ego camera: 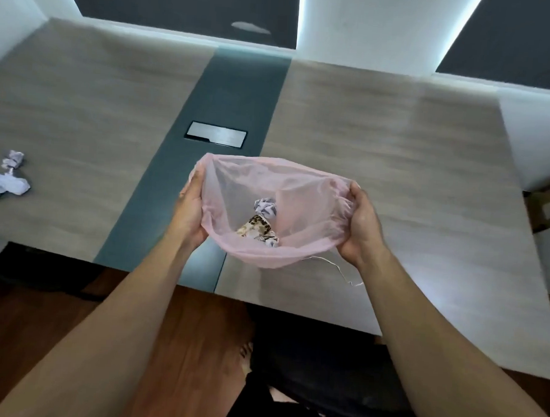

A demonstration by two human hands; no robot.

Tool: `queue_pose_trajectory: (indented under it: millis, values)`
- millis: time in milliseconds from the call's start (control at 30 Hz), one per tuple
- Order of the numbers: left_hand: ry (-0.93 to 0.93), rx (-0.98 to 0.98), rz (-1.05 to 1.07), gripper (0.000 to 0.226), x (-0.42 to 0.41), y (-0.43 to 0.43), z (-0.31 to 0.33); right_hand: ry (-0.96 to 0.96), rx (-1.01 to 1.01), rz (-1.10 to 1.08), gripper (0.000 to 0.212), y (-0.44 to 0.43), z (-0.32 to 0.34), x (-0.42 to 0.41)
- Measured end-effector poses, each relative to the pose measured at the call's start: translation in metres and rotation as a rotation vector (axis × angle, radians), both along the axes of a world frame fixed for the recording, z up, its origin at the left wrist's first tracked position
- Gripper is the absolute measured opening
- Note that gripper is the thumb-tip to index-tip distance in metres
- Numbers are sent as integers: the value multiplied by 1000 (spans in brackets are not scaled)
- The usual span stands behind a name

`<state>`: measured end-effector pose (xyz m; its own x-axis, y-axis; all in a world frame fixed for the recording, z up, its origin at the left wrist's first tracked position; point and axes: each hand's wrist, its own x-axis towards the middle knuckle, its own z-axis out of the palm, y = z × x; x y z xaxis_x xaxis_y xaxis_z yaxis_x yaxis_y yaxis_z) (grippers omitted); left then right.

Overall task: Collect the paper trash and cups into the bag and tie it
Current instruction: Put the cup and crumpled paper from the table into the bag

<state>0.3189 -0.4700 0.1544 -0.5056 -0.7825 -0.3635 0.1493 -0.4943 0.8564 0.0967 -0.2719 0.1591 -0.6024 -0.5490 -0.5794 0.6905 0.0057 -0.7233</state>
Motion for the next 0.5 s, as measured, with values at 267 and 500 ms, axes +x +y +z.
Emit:
queue_pose_trajectory:
  millis: [267,500]
  values:
    - [85,-94,-50,67,31,-123,0,53,-102,20,40,-106,17,17]
    - [-258,-272,46,69,60,-142,-8,108,-128,33,38,-148,11,17]
